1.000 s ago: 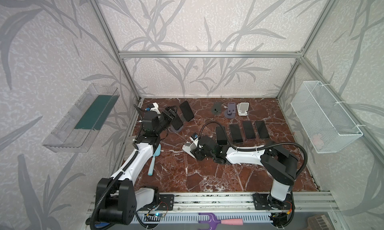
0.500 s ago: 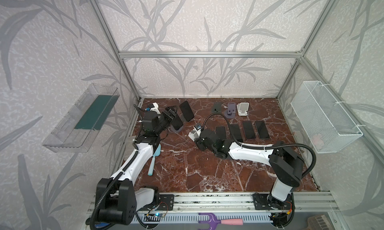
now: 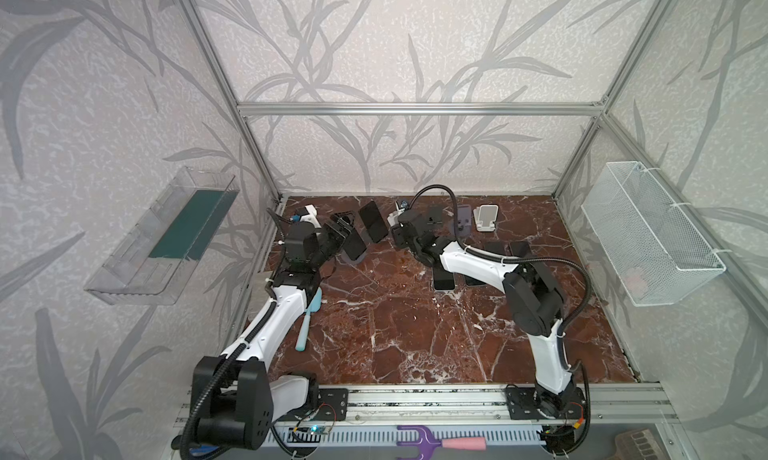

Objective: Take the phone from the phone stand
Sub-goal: 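Carry the white stand toward the far wall and set it down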

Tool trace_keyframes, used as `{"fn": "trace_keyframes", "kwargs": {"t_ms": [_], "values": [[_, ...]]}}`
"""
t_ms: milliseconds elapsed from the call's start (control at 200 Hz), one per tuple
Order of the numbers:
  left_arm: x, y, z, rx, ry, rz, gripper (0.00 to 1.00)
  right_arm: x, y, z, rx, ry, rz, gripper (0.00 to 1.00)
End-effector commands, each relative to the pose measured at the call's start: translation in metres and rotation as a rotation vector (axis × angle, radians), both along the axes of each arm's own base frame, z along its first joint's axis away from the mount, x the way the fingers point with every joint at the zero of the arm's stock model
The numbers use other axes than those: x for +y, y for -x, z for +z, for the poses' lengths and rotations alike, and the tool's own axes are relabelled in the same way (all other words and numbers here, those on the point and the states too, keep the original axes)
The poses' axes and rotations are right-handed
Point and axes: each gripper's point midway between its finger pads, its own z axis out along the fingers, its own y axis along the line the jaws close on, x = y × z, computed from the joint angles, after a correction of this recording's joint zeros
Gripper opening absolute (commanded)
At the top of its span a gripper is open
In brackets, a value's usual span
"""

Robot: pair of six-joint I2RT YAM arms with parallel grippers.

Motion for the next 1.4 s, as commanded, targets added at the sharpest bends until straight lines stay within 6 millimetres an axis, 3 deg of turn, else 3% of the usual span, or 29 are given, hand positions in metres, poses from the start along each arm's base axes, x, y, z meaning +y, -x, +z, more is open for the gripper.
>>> {"fn": "trace_keyframes", "kwargs": {"t_ms": [0, 240, 340, 470, 550, 620, 760, 905, 1040, 1100, 1130, 1195, 1235, 1325, 1355, 1395], "values": [[0.000, -0.001, 0.022, -0.060, 0.008, -0.003, 0.76, -0.005, -0.020, -0.008, 0.012, -0.004, -0.070, 0.56], [0.003, -0.001, 0.020, -0.057, 0.001, 0.009, 0.76, -0.009, -0.074, -0.043, 0.085, 0.034, -0.094, 0.57], [0.000, 0.002, 0.031, -0.083, -0.022, -0.010, 0.76, -0.005, -0.074, -0.058, 0.129, 0.046, -0.070, 0.59], [0.006, 0.009, 0.043, -0.109, -0.077, 0.017, 0.76, -0.017, -0.074, -0.064, 0.136, 0.053, -0.098, 0.60], [0.009, 0.011, 0.043, -0.112, -0.082, 0.031, 0.76, -0.024, -0.080, -0.068, 0.164, 0.040, -0.110, 0.60], [0.008, 0.009, 0.040, -0.103, -0.076, 0.027, 0.76, -0.021, -0.080, -0.071, 0.190, 0.045, -0.088, 0.66], [0.002, 0.004, 0.036, -0.088, -0.066, -0.008, 0.76, -0.010, -0.073, -0.068, 0.251, 0.026, -0.020, 0.85], [0.007, 0.003, 0.039, -0.083, -0.161, -0.016, 0.76, -0.017, -0.064, -0.027, 0.191, 0.000, -0.017, 0.91], [0.014, 0.002, 0.034, -0.065, -0.212, 0.012, 0.79, -0.027, -0.041, 0.023, 0.108, -0.024, 0.011, 0.91], [0.023, 0.003, 0.028, -0.034, -0.232, 0.057, 0.86, -0.031, -0.024, 0.047, 0.055, -0.023, 0.030, 0.89], [0.029, 0.005, 0.025, -0.020, -0.242, 0.086, 0.99, -0.032, -0.012, 0.062, 0.024, -0.029, 0.047, 0.86], [0.042, 0.009, 0.020, -0.015, -0.263, 0.162, 0.99, -0.039, 0.013, 0.083, -0.023, -0.009, 0.081, 0.84], [0.049, 0.011, 0.020, -0.021, -0.268, 0.206, 0.99, -0.045, 0.030, 0.086, -0.026, 0.010, 0.098, 0.83], [0.054, 0.015, 0.027, -0.054, -0.243, 0.239, 0.99, -0.066, 0.067, 0.071, 0.028, 0.012, 0.114, 0.83], [0.054, 0.017, 0.029, -0.058, -0.237, 0.239, 0.99, -0.073, 0.080, 0.077, 0.028, -0.014, 0.122, 0.84], [0.052, 0.018, 0.032, -0.068, -0.227, 0.233, 0.99, -0.080, 0.100, 0.060, 0.063, -0.004, 0.144, 0.84]]}}
